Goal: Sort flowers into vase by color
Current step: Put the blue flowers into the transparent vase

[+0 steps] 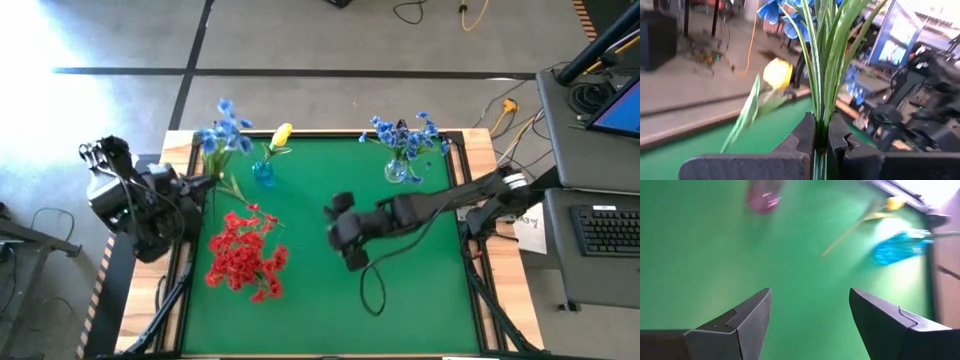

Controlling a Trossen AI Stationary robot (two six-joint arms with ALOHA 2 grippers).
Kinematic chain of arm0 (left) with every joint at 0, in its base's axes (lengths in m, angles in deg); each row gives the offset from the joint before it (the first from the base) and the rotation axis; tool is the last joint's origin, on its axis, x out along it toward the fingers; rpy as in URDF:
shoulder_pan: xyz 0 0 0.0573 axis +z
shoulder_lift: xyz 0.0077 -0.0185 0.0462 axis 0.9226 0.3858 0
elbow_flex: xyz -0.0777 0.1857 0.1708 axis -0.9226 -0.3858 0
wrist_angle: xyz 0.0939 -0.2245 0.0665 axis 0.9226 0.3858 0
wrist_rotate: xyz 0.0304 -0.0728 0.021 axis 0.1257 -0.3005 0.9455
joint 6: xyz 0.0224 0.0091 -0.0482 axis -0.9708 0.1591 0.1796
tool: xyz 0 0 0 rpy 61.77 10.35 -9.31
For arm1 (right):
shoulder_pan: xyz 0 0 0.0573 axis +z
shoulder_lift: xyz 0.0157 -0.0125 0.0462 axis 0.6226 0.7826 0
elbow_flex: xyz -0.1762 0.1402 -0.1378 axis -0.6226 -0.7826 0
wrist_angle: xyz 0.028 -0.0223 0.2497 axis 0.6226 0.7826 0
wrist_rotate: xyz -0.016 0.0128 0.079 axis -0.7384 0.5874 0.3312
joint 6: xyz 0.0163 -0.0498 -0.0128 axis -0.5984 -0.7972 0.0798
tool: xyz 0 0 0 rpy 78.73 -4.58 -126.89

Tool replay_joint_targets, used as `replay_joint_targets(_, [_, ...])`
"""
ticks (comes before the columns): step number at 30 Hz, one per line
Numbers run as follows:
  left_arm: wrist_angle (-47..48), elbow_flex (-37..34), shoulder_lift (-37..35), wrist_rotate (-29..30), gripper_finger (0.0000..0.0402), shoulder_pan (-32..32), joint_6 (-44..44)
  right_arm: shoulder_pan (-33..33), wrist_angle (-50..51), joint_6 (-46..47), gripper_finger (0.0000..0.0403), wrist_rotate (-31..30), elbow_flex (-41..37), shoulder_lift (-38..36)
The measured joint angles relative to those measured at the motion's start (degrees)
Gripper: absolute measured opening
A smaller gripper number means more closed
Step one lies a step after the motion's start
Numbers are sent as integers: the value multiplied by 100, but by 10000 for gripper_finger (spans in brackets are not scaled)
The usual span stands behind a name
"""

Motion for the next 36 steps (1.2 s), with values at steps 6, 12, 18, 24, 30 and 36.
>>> replay_joint_targets(6, [-245, 657, 95, 389, 0, 46, -1538, -493, -1341, -262, 260, -22, -936, -997])
replay_joint_targets(12, [-1072, 1106, 325, 43, 0, 46, -3262, -710, -2832, -243, 260, -44, -1454, -1566])
replay_joint_targets(18, [-3419, 1335, 710, -195, 0, 86, -6344, -663, -3386, 175, 260, -26, -1410, -1662])
replay_joint_targets(24, [-6275, 1254, 1060, -1916, 0, 576, -9563, -649, -3839, 475, 260, 255, -1409, -1633])
replay_joint_targets(30, [-7195, 933, 1295, -3605, 0, 1454, -10369, -433, -3479, 633, 260, 264, -1409, -1716])
replay_joint_targets(36, [-9579, -452, 1251, -3991, 0, 1833, -10863, -53, -3139, 858, 260, 254, -1448, -1777])
